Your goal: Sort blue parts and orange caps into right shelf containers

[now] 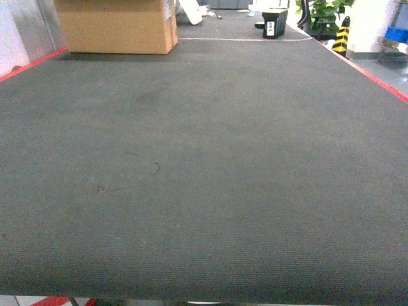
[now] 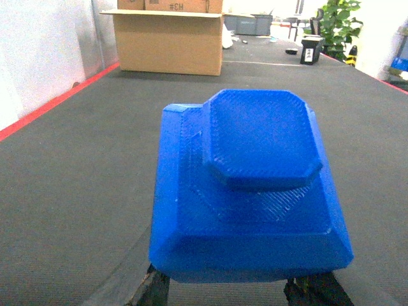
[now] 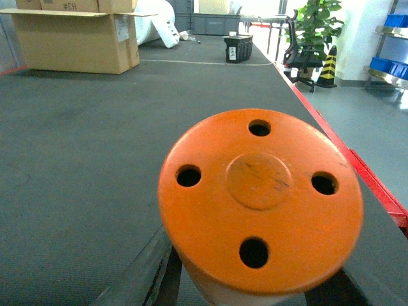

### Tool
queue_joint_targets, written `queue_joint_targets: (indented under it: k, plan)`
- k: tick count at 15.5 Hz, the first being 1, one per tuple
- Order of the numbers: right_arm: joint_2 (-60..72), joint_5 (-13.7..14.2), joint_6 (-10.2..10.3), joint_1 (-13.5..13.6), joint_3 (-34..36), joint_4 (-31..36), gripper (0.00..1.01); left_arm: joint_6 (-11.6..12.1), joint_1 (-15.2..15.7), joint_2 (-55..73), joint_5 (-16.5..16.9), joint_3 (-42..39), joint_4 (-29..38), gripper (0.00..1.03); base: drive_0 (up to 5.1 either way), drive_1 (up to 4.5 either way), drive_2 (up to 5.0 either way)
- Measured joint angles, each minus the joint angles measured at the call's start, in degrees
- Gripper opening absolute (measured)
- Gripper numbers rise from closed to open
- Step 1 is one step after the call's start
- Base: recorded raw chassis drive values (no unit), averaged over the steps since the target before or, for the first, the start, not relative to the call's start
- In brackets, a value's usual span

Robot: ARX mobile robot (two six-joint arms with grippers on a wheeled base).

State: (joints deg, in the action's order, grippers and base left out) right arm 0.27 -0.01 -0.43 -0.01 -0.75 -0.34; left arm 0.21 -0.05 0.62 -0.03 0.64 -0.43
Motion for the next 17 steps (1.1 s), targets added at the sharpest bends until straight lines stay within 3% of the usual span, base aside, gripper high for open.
queue_joint_targets:
  k: [11,17]
  plan:
    - [0.0,0.0,0.0,0.0,0.0,0.0,0.44,0.0,0.1,0.0,-0.1,0.0,0.0,0.41,0.0,0.00,0.0]
    - [0.0,0.0,0.0,0.0,0.0,0.0,0.44,0.0,0.0,0.0,0.0,0.0,0.0,0.41,-1.5,-1.48,-1.5]
